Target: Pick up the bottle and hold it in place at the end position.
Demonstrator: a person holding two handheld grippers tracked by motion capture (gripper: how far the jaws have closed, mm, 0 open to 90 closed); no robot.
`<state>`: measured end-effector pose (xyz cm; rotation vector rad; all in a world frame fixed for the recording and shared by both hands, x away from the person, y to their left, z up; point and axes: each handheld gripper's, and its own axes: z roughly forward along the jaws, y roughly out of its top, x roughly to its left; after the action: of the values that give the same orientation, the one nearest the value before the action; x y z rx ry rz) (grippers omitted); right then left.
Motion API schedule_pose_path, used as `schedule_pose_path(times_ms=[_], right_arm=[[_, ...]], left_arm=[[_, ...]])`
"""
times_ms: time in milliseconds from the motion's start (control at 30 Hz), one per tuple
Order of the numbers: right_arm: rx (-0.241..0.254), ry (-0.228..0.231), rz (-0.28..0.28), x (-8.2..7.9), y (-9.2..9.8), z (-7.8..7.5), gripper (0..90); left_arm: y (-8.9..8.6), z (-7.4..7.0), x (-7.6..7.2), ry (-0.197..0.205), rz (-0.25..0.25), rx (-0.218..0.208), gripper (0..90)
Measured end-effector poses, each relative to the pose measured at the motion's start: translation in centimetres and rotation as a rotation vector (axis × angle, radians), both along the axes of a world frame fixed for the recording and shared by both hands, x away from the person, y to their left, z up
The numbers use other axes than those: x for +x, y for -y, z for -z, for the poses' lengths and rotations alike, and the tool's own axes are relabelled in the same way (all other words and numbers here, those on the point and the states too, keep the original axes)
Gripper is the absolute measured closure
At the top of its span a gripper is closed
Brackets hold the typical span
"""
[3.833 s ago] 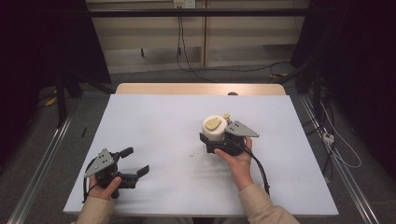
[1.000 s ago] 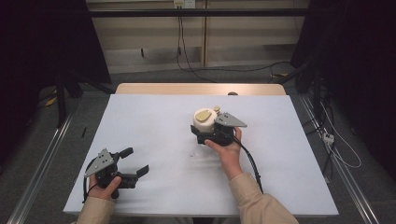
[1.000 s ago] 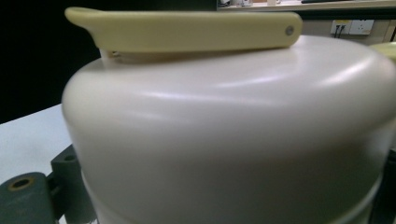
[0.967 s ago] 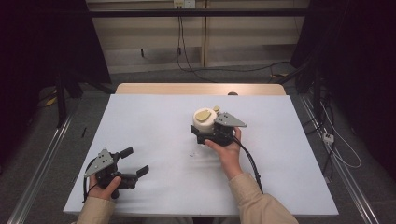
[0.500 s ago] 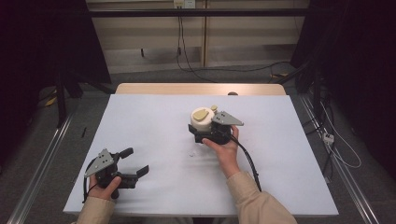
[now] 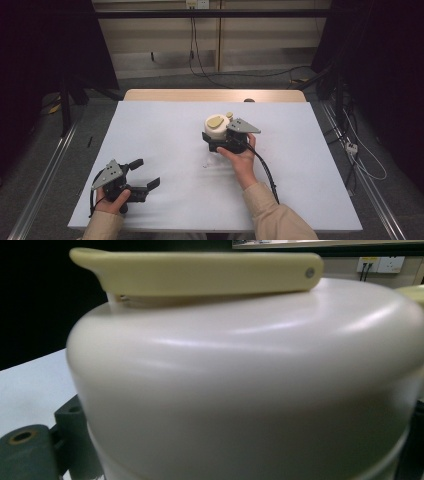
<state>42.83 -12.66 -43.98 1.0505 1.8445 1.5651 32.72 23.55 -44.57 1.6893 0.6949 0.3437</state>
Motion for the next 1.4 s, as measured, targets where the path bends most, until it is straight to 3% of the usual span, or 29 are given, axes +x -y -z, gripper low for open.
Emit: schedule_pose_path(times_ms=[1400], right_arm=[[-0.03, -0.019, -0.022, 1.3, -1.1, 0.8, 6.8]], left_arm=[[-0.1, 0.0, 0.0, 0.003, -0.002, 0.011, 3.8]])
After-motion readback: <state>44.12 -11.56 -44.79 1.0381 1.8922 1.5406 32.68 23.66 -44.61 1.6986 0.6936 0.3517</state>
